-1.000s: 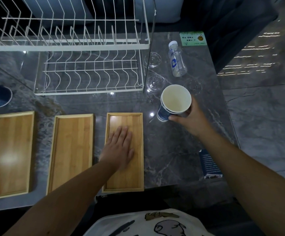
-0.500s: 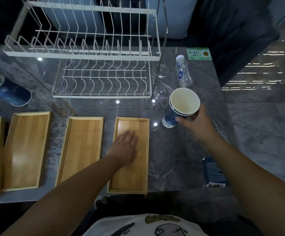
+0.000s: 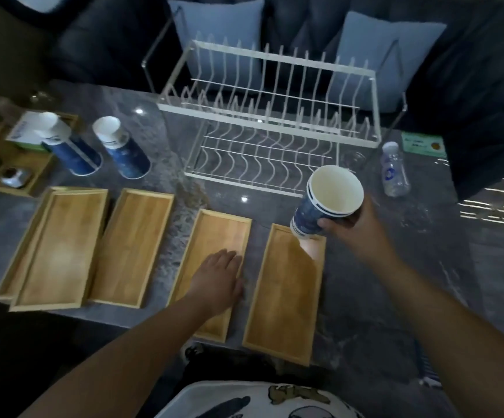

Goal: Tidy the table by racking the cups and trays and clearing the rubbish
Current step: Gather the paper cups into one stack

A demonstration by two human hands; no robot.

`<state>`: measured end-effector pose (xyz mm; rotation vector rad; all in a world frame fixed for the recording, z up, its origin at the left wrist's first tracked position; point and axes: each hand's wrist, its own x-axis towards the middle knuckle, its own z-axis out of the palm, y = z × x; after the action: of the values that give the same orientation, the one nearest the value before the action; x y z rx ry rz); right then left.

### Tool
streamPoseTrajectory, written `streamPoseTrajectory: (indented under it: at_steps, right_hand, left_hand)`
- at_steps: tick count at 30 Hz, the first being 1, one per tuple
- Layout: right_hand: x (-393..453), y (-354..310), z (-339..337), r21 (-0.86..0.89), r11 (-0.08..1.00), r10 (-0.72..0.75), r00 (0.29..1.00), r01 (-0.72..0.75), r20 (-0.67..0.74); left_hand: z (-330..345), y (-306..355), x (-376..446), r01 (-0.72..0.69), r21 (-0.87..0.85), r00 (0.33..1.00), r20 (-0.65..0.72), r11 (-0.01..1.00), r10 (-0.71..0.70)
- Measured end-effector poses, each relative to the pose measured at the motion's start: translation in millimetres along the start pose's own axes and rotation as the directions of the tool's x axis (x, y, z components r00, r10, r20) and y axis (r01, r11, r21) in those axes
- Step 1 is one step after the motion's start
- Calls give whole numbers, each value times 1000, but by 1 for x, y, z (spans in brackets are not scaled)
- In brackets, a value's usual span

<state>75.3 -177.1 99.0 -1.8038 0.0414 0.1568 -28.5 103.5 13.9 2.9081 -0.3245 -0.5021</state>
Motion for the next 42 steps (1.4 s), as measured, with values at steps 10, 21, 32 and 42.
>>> streamPoseTrajectory:
  at_steps: [10,21,32,42]
  right_hand:
    - [27,-58,161,-16,995,-87,961,95,262]
    - [60,-122,298,-1,986,-157,936,165,315]
    - [94,-126,361,-115,980,-127,953,163,274]
    - [53,-52,387,-187,982,32,935,38,354]
  left_hand:
    - [-18,-154,-72,375,-139,918,-83,917,-388]
    - [-9,-273,-97,549,-204,817,-73,811,-572]
    - [10,-285,-105,479,-215,836,-184,851,-517]
    - [9,-288,-106,462,-208,839,-212,862,-501]
